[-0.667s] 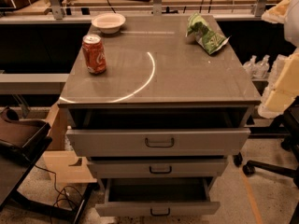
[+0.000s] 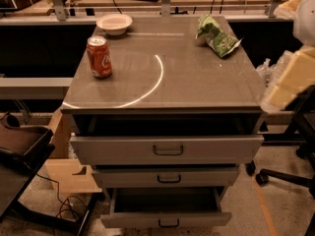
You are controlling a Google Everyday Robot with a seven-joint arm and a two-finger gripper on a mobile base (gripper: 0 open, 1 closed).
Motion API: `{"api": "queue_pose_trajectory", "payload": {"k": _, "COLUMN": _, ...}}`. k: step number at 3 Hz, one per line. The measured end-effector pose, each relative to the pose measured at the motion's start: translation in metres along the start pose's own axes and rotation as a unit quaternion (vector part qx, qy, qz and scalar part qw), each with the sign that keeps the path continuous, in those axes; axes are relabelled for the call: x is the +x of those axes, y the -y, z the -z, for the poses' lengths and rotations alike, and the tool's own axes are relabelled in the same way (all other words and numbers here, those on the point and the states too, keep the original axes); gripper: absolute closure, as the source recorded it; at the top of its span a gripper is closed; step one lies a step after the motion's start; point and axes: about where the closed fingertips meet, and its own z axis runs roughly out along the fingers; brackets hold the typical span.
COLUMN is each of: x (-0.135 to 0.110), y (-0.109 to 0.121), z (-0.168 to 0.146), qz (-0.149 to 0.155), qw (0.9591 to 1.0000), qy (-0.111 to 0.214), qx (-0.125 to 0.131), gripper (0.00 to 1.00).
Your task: Move green jalapeno chip bag near coke can
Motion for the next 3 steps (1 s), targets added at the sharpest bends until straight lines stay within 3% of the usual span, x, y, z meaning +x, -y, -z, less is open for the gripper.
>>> {"api": "queue_pose_trajectory", "payload": {"k": 1, "x": 0.000, "y": 0.047, "z": -0.030, "qz": -0.058, "qw": 0.9957, "qy": 0.060, "qx": 0.039, "gripper": 0.00}}
{"api": "queue_pose_trajectory", "payload": {"k": 2, "x": -0.007, "y": 0.103, "z": -0.058, "qz": -0.109, "qw": 0.9827, "qy": 0.122, "qx": 0.086, "gripper": 0.00}}
{"api": "queue_pose_trajectory", "payload": {"k": 3, "x": -0.016, "y": 0.157, "z": -0.082, "qz": -0.154, "qw": 0.9636, "qy": 0.173, "qx": 0.133, "gripper": 0.00}}
